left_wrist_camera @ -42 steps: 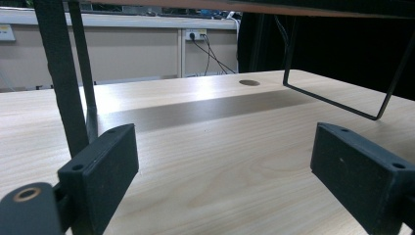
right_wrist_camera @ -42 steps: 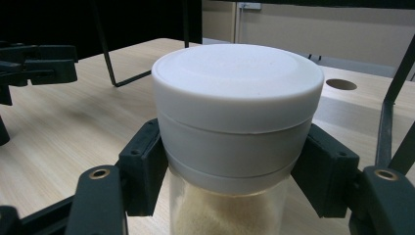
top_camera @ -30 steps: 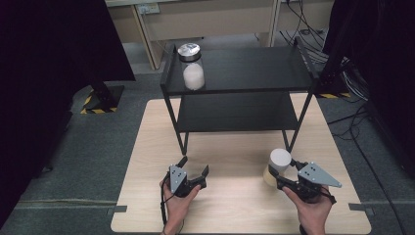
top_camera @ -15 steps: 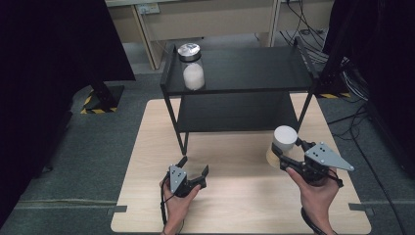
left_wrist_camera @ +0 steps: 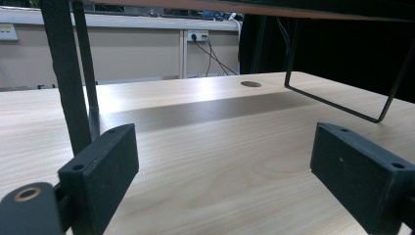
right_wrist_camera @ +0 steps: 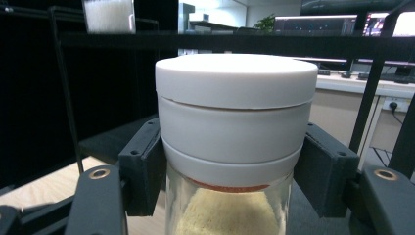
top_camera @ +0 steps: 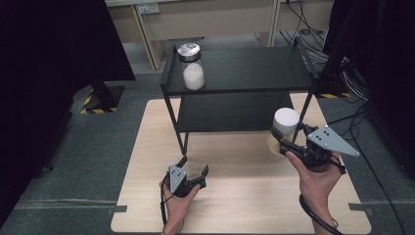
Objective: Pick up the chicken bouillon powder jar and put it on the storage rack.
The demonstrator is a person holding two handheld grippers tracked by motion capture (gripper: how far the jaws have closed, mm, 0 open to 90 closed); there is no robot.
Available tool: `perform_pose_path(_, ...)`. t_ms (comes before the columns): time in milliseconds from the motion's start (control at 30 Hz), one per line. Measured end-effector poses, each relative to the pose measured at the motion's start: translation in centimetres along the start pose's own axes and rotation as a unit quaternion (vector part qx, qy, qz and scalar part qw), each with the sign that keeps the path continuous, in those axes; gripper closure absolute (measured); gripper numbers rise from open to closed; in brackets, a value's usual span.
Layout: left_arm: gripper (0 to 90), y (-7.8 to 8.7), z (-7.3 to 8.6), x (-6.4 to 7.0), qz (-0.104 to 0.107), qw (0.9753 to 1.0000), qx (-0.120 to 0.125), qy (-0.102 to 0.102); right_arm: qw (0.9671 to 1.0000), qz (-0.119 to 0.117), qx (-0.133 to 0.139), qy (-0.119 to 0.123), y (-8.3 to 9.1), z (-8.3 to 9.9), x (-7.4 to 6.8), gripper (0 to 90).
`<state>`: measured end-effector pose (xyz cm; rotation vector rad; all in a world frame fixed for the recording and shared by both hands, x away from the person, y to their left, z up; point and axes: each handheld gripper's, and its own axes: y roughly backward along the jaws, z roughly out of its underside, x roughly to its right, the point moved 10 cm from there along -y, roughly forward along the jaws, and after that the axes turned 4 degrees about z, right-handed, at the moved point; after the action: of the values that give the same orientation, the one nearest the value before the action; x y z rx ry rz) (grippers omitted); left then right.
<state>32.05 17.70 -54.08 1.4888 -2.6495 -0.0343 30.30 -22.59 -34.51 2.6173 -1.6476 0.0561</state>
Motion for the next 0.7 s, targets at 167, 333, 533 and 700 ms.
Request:
perform_pose_path(167,9.9,0.0,0.0,0.0,0.0,1.0,0.0,-0.001,1.0,0.006,0.006,0.002,-0.3,-1.4,-0.1,34.8)
perform_pose_path(333,9.9,0.0,0.0,0.0,-0.001,1.0,0.001,0.0,0.9999,0.012,0.011,0.003,-0.6,-2.5,-0.1,34.8)
perform_pose_path(533,9.9,0.0,0.0,0.0,-0.001,1.0,0.0,0.0,0.9998,0.013,0.016,-0.002,-0.8,-3.3,0.0,34.8)
perform_pose_path(700,9.9,0.0,0.0,0.0,-0.001,1.0,0.001,0.0,0.9997,0.015,0.021,-0.002,-1.1,-4.2,0.0,34.8)
